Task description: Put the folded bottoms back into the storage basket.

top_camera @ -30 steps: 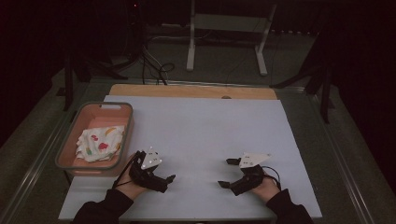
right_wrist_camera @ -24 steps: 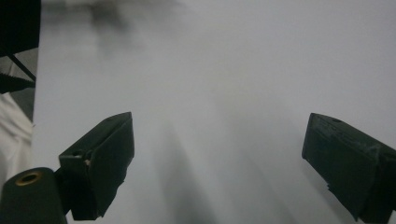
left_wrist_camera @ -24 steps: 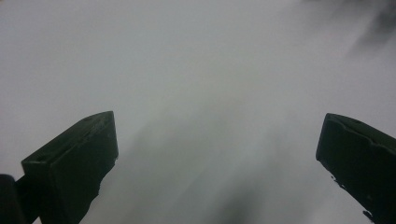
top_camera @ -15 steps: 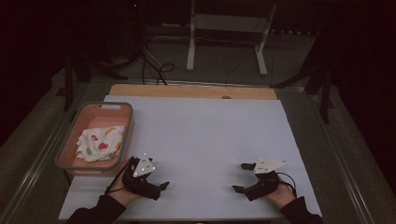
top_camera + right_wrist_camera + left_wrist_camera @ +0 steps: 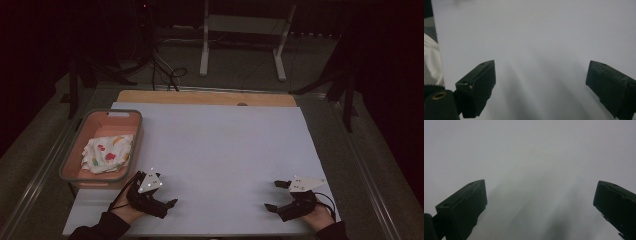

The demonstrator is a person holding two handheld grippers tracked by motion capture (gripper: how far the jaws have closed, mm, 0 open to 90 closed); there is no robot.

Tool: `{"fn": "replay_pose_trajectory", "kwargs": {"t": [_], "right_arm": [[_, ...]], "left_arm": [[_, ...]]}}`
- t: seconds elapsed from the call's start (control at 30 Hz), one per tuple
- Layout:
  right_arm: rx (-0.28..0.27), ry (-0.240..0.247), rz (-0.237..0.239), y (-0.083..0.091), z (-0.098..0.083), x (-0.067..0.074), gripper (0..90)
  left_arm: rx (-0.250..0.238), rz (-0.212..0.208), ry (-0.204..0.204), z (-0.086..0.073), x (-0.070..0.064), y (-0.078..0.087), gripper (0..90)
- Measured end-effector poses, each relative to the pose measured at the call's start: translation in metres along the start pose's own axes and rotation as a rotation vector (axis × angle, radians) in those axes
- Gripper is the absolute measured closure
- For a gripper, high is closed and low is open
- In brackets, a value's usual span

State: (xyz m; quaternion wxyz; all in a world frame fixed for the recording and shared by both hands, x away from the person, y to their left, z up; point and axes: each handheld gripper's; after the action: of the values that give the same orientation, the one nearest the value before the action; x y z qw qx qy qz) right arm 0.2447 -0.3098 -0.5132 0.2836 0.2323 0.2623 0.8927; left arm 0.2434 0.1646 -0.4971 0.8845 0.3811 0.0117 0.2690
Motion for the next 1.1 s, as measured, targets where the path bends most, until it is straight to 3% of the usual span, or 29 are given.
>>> {"fn": "replay_pose_trajectory", "kwargs": {"t": [0.33, 1.1], "right_arm": [[-0.036, -0.03, -0.052, 0.024, -0.01, -0.009, 9.3], [-0.048, -0.02, -0.063, 0.011, 0.001, -0.005, 9.3]], "left_arm": [[-0.019, 0.008, 0.008, -0.002, 0.002, 0.005, 0.2], [-0.034, -0.022, -0.006, -0.001, 0.0, 0.005, 0.2]]}}
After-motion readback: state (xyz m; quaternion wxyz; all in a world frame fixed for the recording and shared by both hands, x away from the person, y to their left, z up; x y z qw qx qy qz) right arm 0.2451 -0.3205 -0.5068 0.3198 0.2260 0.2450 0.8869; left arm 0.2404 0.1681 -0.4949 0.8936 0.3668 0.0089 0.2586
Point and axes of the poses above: each handheld gripper's, and its own axes: y roughly backward along the jaws, z roughly out of its top, x roughly to its left, and after that the axes turned 13 degrees about -y, right-handed
